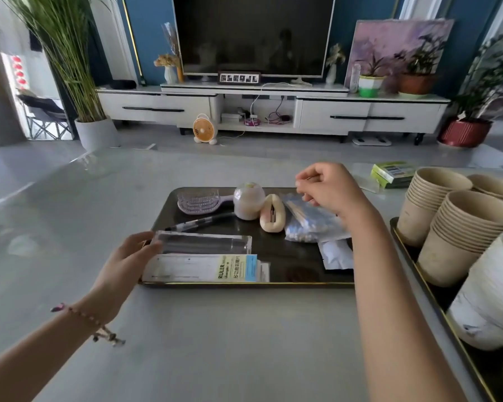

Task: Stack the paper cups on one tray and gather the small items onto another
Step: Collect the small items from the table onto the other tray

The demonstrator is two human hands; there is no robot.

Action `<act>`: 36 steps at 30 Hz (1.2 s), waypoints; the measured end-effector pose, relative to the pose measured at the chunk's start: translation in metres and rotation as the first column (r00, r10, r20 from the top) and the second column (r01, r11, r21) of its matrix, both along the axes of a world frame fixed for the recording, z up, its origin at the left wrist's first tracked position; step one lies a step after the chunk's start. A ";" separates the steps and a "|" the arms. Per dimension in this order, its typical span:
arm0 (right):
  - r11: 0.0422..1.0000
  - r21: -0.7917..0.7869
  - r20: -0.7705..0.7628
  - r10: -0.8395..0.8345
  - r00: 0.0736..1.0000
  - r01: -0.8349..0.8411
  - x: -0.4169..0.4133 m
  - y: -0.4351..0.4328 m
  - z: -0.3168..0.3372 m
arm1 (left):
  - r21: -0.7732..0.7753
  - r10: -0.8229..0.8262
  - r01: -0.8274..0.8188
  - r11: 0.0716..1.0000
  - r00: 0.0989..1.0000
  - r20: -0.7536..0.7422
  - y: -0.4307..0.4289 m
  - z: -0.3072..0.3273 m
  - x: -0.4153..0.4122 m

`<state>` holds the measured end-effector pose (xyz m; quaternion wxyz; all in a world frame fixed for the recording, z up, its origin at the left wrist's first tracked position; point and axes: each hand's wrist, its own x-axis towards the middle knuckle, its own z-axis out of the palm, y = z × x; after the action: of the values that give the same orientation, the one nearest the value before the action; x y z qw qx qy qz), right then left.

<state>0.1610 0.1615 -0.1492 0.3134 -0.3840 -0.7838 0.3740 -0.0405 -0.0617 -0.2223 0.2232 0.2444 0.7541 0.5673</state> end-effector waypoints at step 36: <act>0.629 0.502 0.499 -0.771 0.395 0.594 0.032 0.231 -0.082 | -0.052 -0.281 0.341 0.939 0.669 -0.688 0.212 0.002 0.097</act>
<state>0.1933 0.3926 -0.2315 0.1755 -0.7386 -0.6485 -0.0559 0.0567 0.1508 -0.2206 0.0121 0.5699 0.7061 0.4201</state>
